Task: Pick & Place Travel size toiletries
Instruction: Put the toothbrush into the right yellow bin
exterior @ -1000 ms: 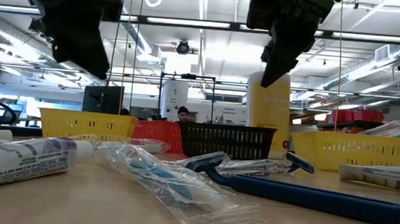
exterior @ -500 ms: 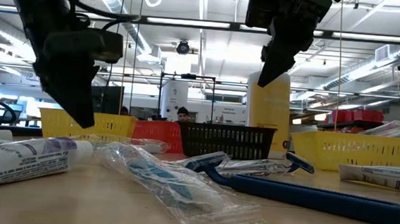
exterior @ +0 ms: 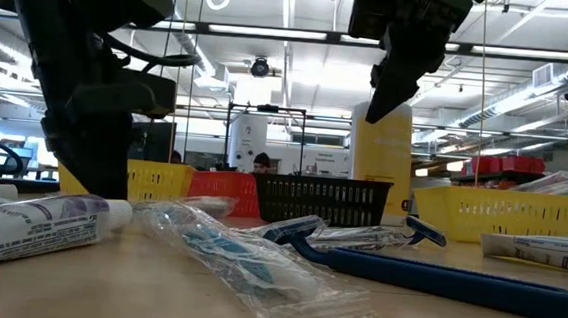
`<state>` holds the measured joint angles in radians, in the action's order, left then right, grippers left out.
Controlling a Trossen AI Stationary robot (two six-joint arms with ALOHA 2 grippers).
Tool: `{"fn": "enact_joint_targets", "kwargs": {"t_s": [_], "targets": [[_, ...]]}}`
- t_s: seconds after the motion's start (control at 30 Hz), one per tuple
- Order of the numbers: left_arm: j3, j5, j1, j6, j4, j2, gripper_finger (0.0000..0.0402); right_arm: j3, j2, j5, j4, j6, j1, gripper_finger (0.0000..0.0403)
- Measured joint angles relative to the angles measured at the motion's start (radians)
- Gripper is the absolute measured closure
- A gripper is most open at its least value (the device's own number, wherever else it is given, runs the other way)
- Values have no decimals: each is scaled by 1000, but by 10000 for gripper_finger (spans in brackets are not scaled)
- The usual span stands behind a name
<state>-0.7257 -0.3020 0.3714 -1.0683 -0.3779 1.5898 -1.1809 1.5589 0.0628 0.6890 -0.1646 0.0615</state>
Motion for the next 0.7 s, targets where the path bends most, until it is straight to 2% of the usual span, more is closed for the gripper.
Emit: {"fn": "enact_joint_targets", "kwargs": {"t_s": [0.13, 0.23, 0.53, 0.7], "targets": [[0, 3, 0, 1, 4, 0, 269, 0, 0, 0, 0, 0, 0, 215], [0, 5, 0, 1, 4, 0, 273, 0, 0, 0, 0, -1, 0, 214], [-1, 12, -1, 2, 9, -1, 377, 0, 0, 0, -8, -2, 0, 198], [0, 19, -1, -2, 5, -27, 387, 0, 0, 0, -28, 23, 0, 194]]}}
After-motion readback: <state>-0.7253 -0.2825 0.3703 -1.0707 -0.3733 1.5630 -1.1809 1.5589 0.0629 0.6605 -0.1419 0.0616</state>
